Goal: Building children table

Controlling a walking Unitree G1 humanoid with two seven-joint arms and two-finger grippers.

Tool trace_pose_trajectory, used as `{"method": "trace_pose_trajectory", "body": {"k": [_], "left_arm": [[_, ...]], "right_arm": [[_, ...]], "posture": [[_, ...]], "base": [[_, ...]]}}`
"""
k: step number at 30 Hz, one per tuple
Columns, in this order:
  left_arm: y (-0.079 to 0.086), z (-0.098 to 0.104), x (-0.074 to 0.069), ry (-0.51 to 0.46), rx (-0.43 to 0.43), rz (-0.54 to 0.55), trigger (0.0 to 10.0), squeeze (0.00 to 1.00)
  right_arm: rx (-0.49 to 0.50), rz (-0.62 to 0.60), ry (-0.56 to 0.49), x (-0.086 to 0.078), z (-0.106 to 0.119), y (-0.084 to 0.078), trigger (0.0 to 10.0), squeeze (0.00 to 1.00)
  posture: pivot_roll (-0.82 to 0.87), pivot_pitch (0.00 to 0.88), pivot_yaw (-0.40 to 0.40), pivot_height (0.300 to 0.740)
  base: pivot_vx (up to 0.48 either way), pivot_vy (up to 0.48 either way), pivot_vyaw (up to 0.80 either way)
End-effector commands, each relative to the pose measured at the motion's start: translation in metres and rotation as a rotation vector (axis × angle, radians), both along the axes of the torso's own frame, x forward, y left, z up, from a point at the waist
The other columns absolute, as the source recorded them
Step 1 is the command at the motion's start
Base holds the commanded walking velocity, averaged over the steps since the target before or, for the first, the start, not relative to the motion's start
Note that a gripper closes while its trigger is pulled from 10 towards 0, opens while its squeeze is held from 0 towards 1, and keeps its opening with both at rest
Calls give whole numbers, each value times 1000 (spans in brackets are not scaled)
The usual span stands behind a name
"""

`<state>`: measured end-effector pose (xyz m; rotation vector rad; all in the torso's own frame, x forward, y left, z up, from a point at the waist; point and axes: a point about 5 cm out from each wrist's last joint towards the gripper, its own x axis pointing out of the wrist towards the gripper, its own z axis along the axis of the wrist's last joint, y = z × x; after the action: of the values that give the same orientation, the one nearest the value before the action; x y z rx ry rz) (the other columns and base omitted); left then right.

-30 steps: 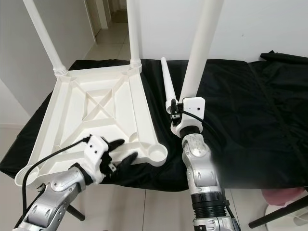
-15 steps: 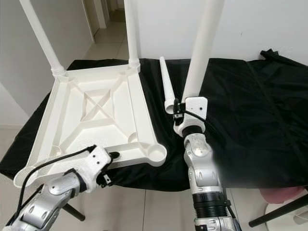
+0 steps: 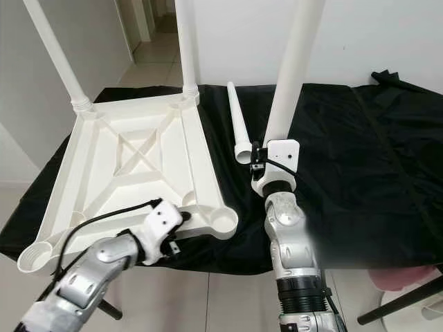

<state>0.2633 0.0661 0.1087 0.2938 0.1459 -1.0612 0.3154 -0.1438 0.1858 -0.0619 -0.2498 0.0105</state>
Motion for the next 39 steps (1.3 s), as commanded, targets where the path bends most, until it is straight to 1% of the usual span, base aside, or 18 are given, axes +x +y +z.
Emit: {"method": "trace_pose_trajectory", "body": {"k": [1, 2, 4, 6, 7, 8, 9, 12, 20, 22, 23, 25, 29, 31, 33, 34, 36, 39], "left_arm": [[0, -3, 1, -2, 24, 4, 10000, 0], [-13, 2, 4, -10, 5, -14, 10000, 0], [-16, 3, 5, -12, 0, -19, 10000, 0], [-28, 6, 6, -25, -5, -43, 10000, 0], [-42, 15, 11, -40, -38, -52, 10000, 0], [-42, 15, 11, -40, -38, -52, 10000, 0], [-49, 20, 16, -56, -51, -44, 10000, 0], [-57, 24, 21, -69, -61, -39, 10000, 0], [-64, 28, 25, -82, -73, -36, 10000, 0], [-54, 30, 27, -90, -92, -10, 10000, 0], [-54, 30, 27, -90, -92, -10, 10000, 0], [-40, 33, 27, -90, -133, 18, 10000, 0], [-29, 33, 25, -82, -158, 50, 10000, 0], [-17, 36, 23, -112, -194, 85, 10000, 0], [-14, 38, 22, -130, -209, 98, 10000, 0], [-14, 38, 22, -130, -209, 98, 10000, 0], [-1, 39, 17, -160, -215, 135, 10000, 0], [2, 39, 15, -171, -207, 146, 10000, 0]], "right_arm": [[-2, 8, -16, 0, 2, 4, 10000, 0], [-3, 8, -15, -1, 1, 4, 10000, 0], [-3, 9, -15, 0, 1, 4, 10000, 0], [-4, 8, -15, 0, 1, 4, 10000, 0], [-5, 6, -18, 0, 2, 3, 10000, 0], [-5, 6, -18, 0, 2, 3, 10000, 0], [-6, 3, -19, 1, 2, 3, 10000, 0], [-5, 1, -22, 0, 3, 3, 10000, 0], [-4, 0, -27, 0, 3, 2, 10000, 0], [11, 2, -42, -2, 4, 1, 10000, 0], [11, 2, -42, -2, 4, 1, 10000, 0], [34, 9, -54, -5, 5, 0, 10000, 0], [45, 12, -60, -6, 5, 0, 10000, 0], [44, 22, -64, -7, 5, 0, 10000, 0], [39, 26, -63, -8, 5, 0, 10000, 0], [39, 26, -63, -8, 5, 0, 10000, 0], [63, 42, -54, -9, 3, 2, 10000, 0], [72, 48, -53, -10, 3, 2, 10000, 0]], "posture": [[-40, 20, 92, 740], [-42, 17, 92, 740], [-42, 17, 92, 740], [-44, 14, 94, 740], [-52, 8, 97, 740], [-52, 8, 97, 740], [-55, 5, 98, 740], [-63, 1, 99, 740], [-66, 0, 99, 740], [-60, 8, 93, 740], [-60, 8, 93, 740], [-54, 9, 88, 740], [-42, 10, 78, 740], [-33, 11, 69, 740], [-29, 11, 64, 740], [-29, 11, 64, 740], [-23, 12, 52, 740], [-23, 12, 52, 740]], "base": [[0, 0, 0], [0, 0, 0], [0, 0, 0], [0, 0, 0], [0, 0, 0], [0, 0, 0], [0, 0, 0], [0, 0, 0], [0, 0, 0], [0, 0, 0], [0, 0, 0], [0, 0, 0], [0, 0, 0], [0, 0, 0], [0, 0, 0], [0, 0, 0], [0, 0, 0], [0, 0, 0]]}}
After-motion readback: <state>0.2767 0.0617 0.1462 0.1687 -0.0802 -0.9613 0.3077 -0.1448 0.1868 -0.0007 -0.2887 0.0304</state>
